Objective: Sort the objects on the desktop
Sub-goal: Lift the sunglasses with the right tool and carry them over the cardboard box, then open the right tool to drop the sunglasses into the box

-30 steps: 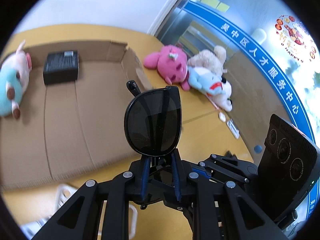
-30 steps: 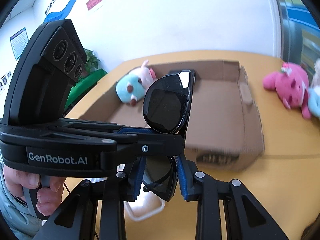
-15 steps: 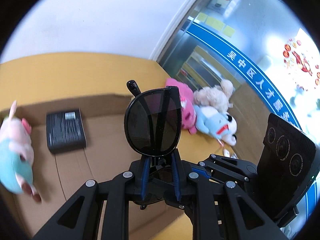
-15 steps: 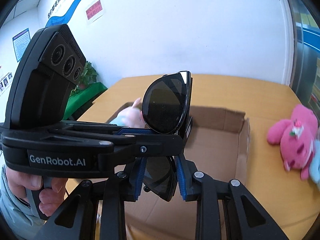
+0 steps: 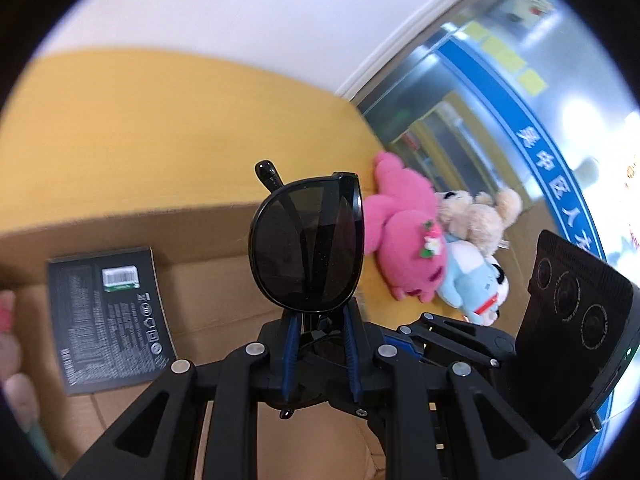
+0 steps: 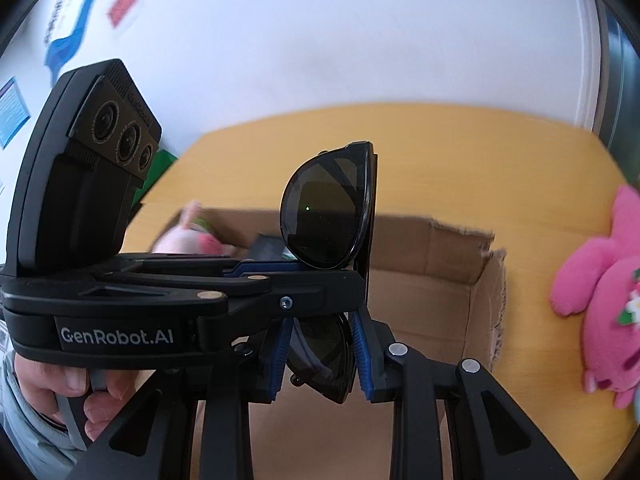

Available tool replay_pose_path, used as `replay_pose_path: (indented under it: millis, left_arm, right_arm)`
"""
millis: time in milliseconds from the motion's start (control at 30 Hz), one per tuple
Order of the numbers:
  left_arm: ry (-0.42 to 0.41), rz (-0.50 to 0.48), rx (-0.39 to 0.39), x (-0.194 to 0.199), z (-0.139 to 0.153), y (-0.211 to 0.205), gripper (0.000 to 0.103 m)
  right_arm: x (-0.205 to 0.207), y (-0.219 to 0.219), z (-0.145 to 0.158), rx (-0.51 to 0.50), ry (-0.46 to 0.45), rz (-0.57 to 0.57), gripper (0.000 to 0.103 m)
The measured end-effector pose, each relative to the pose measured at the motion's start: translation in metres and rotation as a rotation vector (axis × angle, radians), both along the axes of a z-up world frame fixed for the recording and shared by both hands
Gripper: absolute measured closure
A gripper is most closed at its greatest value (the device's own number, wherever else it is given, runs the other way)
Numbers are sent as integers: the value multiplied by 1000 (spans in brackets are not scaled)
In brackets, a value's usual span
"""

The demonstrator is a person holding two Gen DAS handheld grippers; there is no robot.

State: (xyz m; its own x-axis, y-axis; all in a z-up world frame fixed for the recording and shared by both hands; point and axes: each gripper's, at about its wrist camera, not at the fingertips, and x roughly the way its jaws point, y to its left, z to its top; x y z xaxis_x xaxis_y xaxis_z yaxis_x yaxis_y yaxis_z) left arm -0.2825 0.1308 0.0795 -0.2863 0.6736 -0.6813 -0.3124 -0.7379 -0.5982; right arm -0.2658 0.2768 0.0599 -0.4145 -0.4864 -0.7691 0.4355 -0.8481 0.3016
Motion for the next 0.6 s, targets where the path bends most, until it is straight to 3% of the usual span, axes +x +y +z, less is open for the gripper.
replay_pose_path:
  millis: [167,333,600]
  left_arm:
    - [-130,2,30,-21,-52,7,84]
    - [-214,8,49,-31,-81,13,84]
    - [-220,35,-31,-33,-80,21,80]
  right_arm:
    - [-25,5,-46,42,-119,-32,75]
    - [-37,4,-70,115,-192,-65,75]
    - [-39,5,-80,123,-220,-96,75]
